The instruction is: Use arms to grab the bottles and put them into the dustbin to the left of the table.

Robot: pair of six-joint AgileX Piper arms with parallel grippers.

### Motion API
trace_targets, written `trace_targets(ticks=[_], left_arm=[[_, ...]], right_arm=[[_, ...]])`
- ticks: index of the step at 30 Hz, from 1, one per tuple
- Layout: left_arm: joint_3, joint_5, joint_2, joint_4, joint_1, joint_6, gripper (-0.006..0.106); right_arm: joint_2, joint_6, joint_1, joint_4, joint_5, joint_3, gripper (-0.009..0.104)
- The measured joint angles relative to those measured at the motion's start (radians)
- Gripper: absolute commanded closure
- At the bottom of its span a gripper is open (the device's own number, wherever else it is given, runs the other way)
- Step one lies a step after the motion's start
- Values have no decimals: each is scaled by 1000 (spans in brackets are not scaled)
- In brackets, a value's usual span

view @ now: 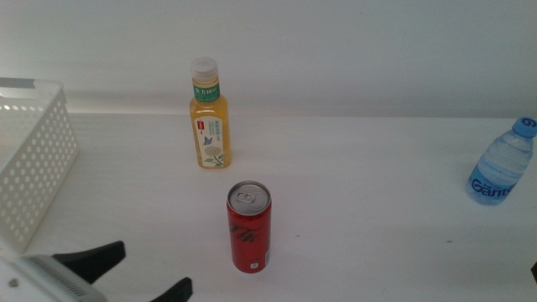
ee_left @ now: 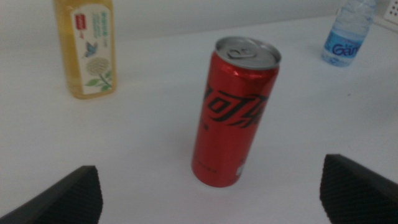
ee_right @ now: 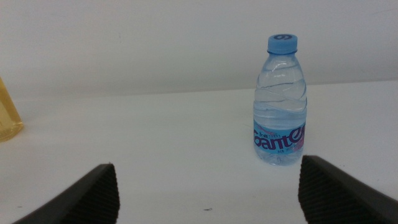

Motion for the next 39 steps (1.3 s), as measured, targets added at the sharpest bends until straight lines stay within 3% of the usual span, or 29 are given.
trace_targets(ticks=[16,31,39], left_arm=[[0,-501,504,-59,-167,-85,7],[-2,-819,823,-16,-175,-130,7],[-2,-843,888,-8,-175,-130,7]], right_arm=[[0,0,0,0,0,0,18],[0,0,0,0,0,0,18],[0,0,0,0,0,0,18]])
